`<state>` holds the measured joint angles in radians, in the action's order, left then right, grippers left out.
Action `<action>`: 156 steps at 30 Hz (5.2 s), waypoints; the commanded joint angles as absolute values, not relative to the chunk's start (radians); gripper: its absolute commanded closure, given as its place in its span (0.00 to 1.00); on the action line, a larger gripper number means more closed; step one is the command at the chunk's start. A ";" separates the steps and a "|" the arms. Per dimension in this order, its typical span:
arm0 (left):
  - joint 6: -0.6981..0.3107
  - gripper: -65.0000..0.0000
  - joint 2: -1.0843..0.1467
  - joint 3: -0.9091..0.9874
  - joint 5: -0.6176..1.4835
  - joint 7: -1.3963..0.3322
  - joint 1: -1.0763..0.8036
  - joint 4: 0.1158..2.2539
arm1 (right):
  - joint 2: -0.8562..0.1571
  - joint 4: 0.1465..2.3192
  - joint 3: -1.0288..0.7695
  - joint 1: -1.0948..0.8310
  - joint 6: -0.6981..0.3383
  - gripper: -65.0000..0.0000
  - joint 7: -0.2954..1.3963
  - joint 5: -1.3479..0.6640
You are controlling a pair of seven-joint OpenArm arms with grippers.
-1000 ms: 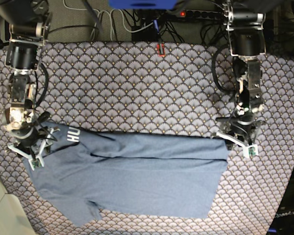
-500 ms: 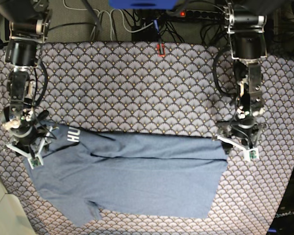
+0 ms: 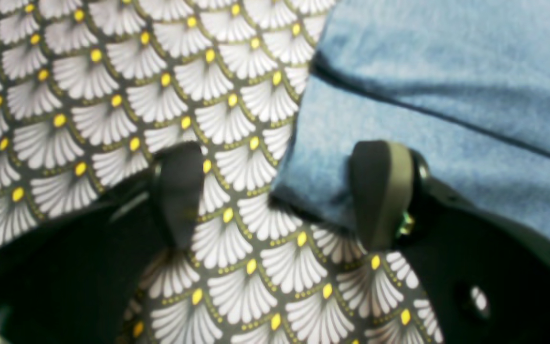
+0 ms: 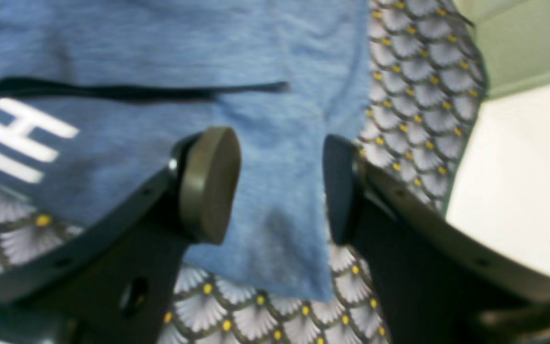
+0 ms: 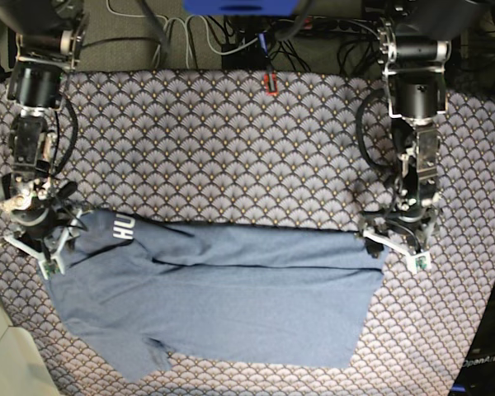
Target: Fold the T-shirt properly
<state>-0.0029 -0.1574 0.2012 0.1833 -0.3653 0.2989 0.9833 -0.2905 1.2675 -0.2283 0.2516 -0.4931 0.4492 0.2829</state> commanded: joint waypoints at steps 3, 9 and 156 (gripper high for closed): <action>-0.005 0.27 -0.159 0.202 0.182 -0.341 0.338 0.997 | -0.305 1.287 -0.231 0.275 -0.487 0.51 0.429 0.278; -0.005 0.27 -0.159 0.140 0.188 -0.341 0.343 0.993 | -0.306 1.287 -0.262 0.274 -0.487 0.51 0.429 0.278; -0.001 1.00 -0.220 0.147 0.183 -0.266 0.122 1.162 | -0.367 1.184 -0.406 0.183 -0.607 1.00 0.561 0.048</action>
